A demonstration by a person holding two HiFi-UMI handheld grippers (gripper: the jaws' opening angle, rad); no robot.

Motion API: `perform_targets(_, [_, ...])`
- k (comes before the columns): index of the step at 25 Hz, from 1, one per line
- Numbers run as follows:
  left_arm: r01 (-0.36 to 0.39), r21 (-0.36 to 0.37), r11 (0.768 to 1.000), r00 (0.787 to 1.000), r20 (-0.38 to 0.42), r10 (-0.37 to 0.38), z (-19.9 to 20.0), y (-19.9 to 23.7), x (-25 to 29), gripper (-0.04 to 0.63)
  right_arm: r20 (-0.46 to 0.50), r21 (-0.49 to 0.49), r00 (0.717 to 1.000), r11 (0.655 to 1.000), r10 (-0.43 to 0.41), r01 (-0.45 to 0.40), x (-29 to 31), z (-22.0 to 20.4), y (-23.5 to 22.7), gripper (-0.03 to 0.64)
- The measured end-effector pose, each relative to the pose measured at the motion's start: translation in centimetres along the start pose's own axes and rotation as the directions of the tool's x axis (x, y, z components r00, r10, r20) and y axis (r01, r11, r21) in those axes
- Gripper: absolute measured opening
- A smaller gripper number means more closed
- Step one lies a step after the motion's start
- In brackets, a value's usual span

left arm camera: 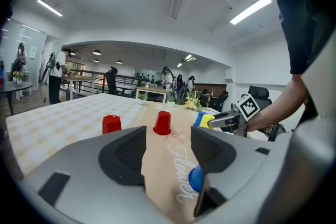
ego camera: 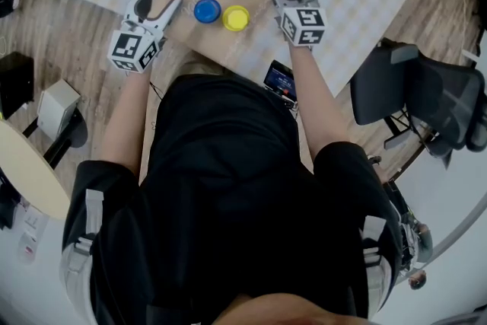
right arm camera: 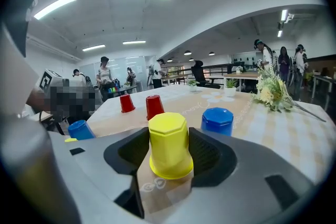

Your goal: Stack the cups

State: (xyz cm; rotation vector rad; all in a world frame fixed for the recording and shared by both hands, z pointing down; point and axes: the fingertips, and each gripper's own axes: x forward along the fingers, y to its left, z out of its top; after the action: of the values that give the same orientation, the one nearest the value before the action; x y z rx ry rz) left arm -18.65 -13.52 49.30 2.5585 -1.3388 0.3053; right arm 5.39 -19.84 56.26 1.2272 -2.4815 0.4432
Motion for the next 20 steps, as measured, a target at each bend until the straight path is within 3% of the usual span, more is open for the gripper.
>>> perform_targets(8, [-0.002, -0.003, 1.0, 1.0, 0.023, 0.002, 0.5, -1.8, -0.8, 0.249, 0.08, -0.021, 0.996, 0.999, 0.031, -0.029, -4.4, 2.5, 0.8, 0.242])
perform_targets(15, [-0.017, 0.0, 1.0, 0.998, 0.054, 0.017, 1.2, -3.3, -2.3, 0.249, 0.08, -0.076, 0.993, 0.993, 0.092, -0.086, -8.3, 2.1, 2.7, 0.242])
perform_targets(20, [-0.034, -0.008, 0.999, 0.997, 0.064, 0.034, 1.0, -4.1, -3.7, 0.249, 0.053, -0.157, 0.981, 0.972, 0.184, -0.174, -10.0, 1.0, 4.7, 0.241])
